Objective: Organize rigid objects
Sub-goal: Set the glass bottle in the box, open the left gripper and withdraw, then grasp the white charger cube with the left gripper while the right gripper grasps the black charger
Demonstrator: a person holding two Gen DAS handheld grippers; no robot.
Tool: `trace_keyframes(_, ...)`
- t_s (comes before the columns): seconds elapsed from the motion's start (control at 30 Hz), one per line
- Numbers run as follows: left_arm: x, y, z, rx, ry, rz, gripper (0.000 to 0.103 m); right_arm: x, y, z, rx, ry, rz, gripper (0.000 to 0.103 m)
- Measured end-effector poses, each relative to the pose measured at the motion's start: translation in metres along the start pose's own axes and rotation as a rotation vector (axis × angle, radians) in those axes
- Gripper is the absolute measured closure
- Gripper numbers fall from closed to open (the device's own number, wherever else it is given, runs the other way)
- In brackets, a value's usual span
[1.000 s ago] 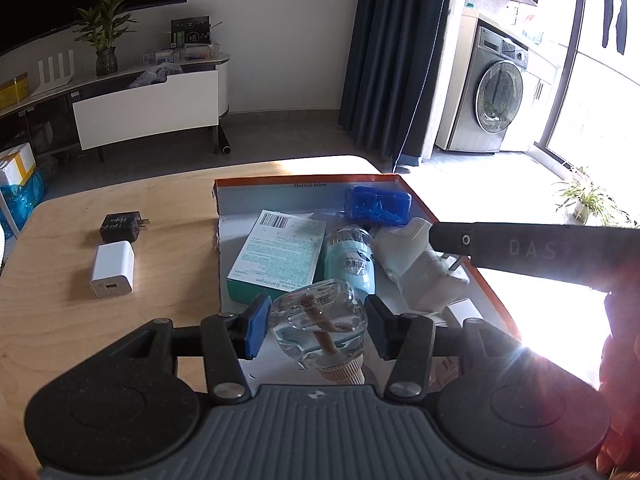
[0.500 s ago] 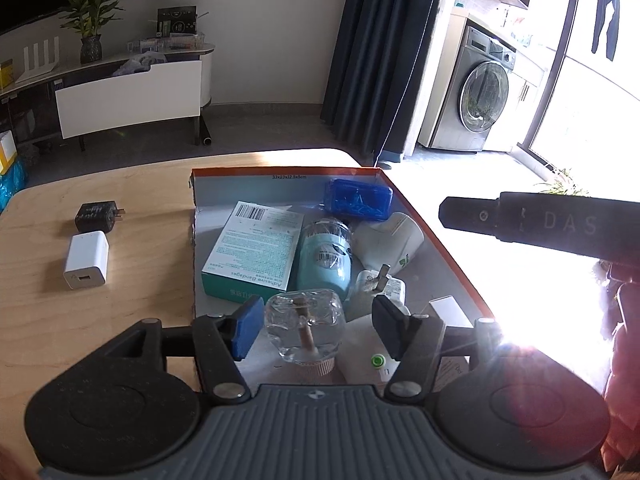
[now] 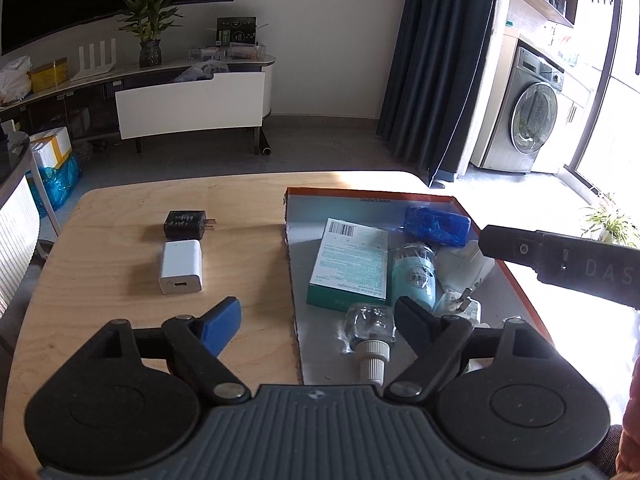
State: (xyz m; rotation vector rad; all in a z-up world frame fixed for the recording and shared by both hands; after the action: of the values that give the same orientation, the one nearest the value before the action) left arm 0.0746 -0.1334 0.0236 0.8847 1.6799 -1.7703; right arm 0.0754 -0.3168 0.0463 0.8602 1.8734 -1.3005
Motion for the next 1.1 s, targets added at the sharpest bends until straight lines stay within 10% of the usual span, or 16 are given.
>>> trace_keyframes(1.1,-0.004,0.010,-0.093,-0.153,-0.150,-0.013,0.000,0.003,0.051,-0.080,-0.103,-0.126,-0.101,0.026)
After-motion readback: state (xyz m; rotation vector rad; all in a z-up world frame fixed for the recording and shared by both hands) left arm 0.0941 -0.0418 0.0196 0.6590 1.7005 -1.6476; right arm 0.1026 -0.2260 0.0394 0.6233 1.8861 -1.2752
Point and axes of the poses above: each gripper's, at about its wrist camera, not at the fingertips, and y roughly the way its jaws point, z to its right, x to its underside, the point moved 1 cm from there along y, roughly the way its jaws point, and after that the axes turned 9 degrees about -x, right-handed, at the moved point
